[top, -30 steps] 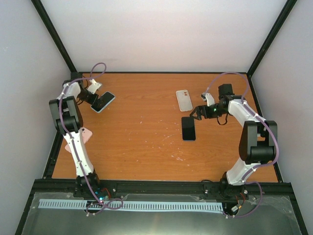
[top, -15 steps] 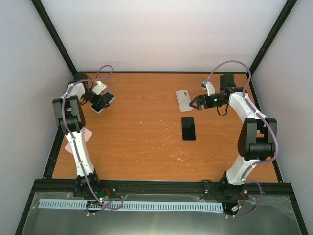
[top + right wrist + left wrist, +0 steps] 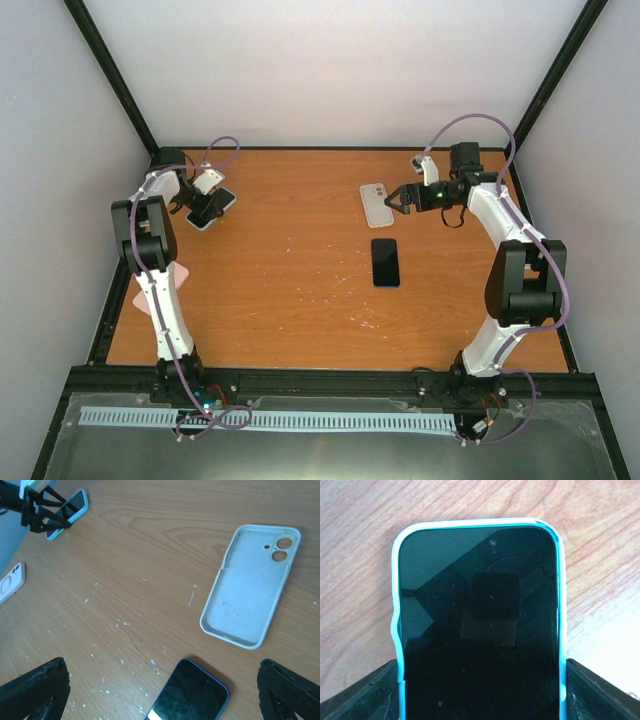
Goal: Take the phone out of the phone case
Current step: Pick up the phone at the center of the board.
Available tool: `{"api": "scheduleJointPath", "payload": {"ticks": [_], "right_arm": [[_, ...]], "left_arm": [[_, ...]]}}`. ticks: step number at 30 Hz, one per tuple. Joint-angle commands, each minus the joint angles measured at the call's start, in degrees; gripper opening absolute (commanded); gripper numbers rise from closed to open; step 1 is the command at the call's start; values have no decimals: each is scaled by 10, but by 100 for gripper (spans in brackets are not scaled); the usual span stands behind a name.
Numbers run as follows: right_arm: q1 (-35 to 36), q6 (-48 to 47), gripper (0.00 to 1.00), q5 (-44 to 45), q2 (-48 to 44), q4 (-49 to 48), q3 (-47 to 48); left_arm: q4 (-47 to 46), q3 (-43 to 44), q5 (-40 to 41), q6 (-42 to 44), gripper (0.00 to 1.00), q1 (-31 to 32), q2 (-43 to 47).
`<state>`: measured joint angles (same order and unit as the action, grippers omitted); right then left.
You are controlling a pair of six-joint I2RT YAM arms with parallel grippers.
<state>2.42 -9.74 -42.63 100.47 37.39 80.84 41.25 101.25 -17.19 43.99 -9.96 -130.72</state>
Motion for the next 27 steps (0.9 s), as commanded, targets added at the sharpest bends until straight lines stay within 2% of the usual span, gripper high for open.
{"api": "scheduleJointPath", "payload": {"ticks": [1, 3, 7, 13, 21, 27], "right_arm": [[20, 64, 99, -15, -18, -58, 6], [28, 96, 98, -16, -18, -79, 5], [38, 173, 97, -24, -11, -110, 12], [59, 252, 97, -33, 2, -150, 18], [111, 300, 96, -30, 14, -187, 32], [152, 343, 95, -21, 36, -208, 46]], "left_arm": [[-9, -56, -9, -35, 61, 15, 41], [-41, -88, -34, -72, 54, 21, 78], [-118, -170, -72, -134, 53, 44, 158], [-208, -248, -83, -229, 50, 103, 249], [-299, -272, -67, -358, 48, 220, 324], [-326, -246, -38, -397, 48, 289, 325]]}}
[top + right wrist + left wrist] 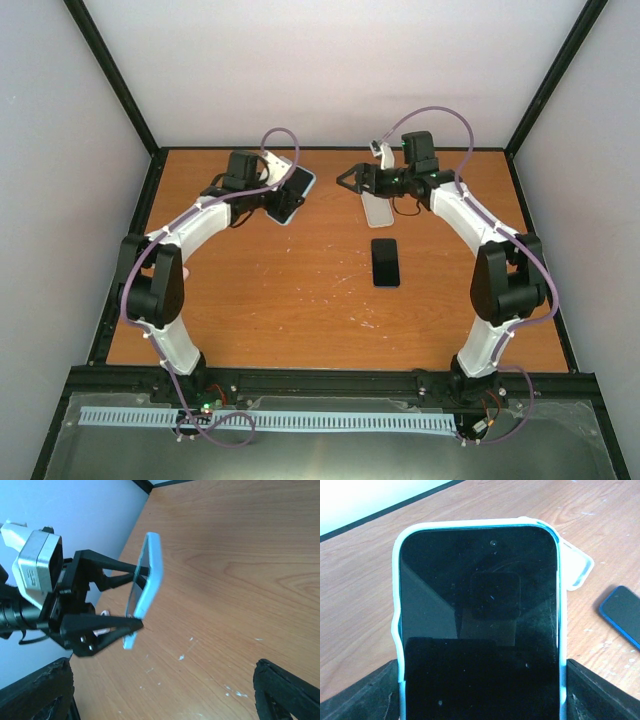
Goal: Take the phone out of the phone case
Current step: Pick up the phone at the center of the board.
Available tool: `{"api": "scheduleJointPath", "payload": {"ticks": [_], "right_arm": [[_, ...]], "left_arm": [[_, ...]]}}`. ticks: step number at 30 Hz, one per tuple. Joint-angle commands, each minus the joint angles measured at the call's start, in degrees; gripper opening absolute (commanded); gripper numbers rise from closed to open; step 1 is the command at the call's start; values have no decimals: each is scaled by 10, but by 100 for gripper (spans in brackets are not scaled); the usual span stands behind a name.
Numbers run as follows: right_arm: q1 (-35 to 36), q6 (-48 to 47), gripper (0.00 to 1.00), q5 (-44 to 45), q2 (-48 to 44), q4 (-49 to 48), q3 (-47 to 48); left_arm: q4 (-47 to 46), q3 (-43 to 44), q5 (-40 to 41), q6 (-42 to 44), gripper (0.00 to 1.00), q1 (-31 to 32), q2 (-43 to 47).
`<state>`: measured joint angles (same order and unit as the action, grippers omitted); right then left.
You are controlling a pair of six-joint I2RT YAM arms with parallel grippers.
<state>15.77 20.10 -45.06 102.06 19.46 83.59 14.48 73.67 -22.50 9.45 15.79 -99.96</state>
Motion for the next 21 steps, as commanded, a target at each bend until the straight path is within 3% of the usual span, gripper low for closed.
{"api": "scheduleJointPath", "payload": {"ticks": [1, 9, 21], "right_arm": [[22, 54, 95, 6, 23, -34, 20], [51, 113, 82, 29, 47, -54, 32], [68, 162, 50, 6, 74, -97, 37]], "left_arm": [[-73, 30, 18, -56, 47, 41, 17], [-89, 45, 45, -65, 46, 98, 21], [-104, 49, 51, -65, 45, 117, 24]]}}
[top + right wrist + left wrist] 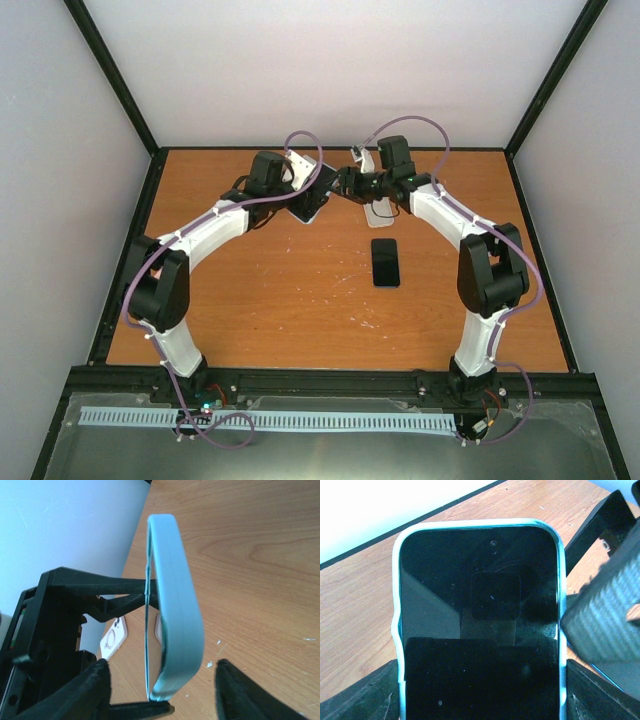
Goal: Take the phone out of the phone case
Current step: Pick up the phone at the center of the board.
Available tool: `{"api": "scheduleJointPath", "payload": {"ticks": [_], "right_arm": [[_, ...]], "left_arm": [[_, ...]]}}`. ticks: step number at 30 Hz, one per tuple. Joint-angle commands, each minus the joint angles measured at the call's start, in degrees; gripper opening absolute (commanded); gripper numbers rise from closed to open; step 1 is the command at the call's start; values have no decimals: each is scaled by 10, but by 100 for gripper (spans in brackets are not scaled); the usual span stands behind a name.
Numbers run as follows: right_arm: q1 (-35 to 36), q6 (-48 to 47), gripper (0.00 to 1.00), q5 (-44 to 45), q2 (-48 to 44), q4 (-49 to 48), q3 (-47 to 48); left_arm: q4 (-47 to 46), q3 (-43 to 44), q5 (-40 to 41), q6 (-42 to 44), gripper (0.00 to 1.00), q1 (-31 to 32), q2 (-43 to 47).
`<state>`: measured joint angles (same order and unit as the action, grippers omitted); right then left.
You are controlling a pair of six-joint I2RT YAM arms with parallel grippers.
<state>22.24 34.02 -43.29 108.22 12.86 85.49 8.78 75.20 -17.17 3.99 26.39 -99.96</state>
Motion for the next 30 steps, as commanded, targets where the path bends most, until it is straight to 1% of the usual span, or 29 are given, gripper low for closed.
{"api": "scheduleJointPath", "payload": {"ticks": [1, 6, 8, 13, 15, 17, 18, 19, 24, 25, 26, 30], "right_arm": [[3, 25, 47, -12, 14, -31, 19], [3, 28, 35, -10, 23, -31, 27], [3, 30, 28, -12, 28, -30, 32], [2, 27, 18, -9, 32, -28, 40], [1, 22, 14, -8, 33, -24, 43], [-2, 17, 8, -7, 32, -22, 47], [-2, 15, 4, -7, 32, -23, 47], [-5, 12, 3, -7, 31, -23, 49], [-11, -6, 3, -27, 26, -26, 55], [-12, -14, 3, -34, 22, -27, 54], [-14, -24, 3, -41, 19, -28, 54], [-19, -76, 3, -67, 0, -23, 52]], "left_arm": [[-51, 31, -3, -10, 44, 12, 27], [-61, 20, -7, -5, 44, 18, 38], [-64, 17, -4, 0, 44, 21, 41], [-69, 7, 5, 3, 44, 23, 47], [-71, 3, 6, 5, 45, 24, 49], [-73, -3, 7, 8, 48, 24, 52], [-73, -6, 7, 9, 51, 24, 54], [-72, -9, 8, 11, 55, 24, 56], [-40, -16, 15, 14, 88, 24, 61], [-29, -18, 9, 16, 97, 22, 63], [-16, -19, 3, 17, 99, 20, 67], [0, -46, -68, 14, 100, -11, 101]]}}
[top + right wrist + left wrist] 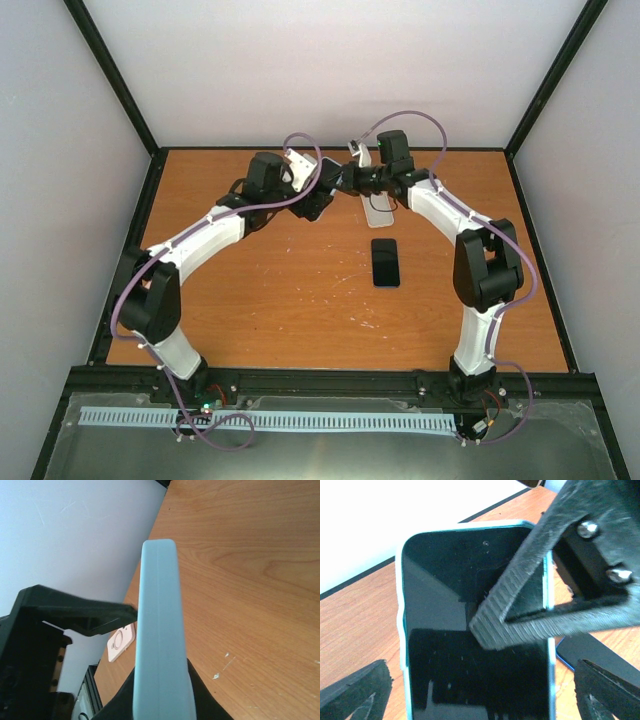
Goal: Take the phone out of the phone case
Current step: Pick up the phone at the center of the board.
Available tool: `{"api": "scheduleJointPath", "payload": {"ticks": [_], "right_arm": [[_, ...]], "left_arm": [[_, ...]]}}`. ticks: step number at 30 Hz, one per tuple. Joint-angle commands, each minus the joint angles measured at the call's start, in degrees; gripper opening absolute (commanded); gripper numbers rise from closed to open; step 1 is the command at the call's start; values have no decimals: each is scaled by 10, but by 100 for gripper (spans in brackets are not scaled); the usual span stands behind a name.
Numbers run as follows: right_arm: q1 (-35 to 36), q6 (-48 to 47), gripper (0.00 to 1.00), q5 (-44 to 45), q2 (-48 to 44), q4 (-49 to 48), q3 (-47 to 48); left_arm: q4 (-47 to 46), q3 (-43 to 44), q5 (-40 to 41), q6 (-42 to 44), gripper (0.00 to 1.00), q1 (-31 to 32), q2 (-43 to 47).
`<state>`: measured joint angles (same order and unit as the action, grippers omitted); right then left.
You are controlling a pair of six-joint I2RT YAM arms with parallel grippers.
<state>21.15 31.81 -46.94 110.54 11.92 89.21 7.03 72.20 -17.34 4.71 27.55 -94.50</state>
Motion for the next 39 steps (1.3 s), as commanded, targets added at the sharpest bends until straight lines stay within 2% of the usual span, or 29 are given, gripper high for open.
{"api": "scheduleJointPath", "payload": {"ticks": [1, 10, 15, 20, 26, 39], "right_arm": [[-10, -65, 3, -42, -28, -15, 12], [-46, -146, 3, -185, -67, -32, -4], [-50, -238, 3, -256, -81, 59, 21], [-49, -265, 3, -290, -107, 84, 17], [-39, -263, 3, -301, -124, 93, 18], [-18, -268, 3, -297, -143, 98, 16]], "left_arm": [[26, -25, -90, 7, 100, -35, 58], [100, -52, -332, 30, 100, -126, 126], [129, -67, -435, 22, 100, -166, 146], [164, -68, -503, 24, 99, -172, 135], [161, -67, -512, -6, 90, -171, 105], [150, -71, -509, -12, 82, -166, 101]]}}
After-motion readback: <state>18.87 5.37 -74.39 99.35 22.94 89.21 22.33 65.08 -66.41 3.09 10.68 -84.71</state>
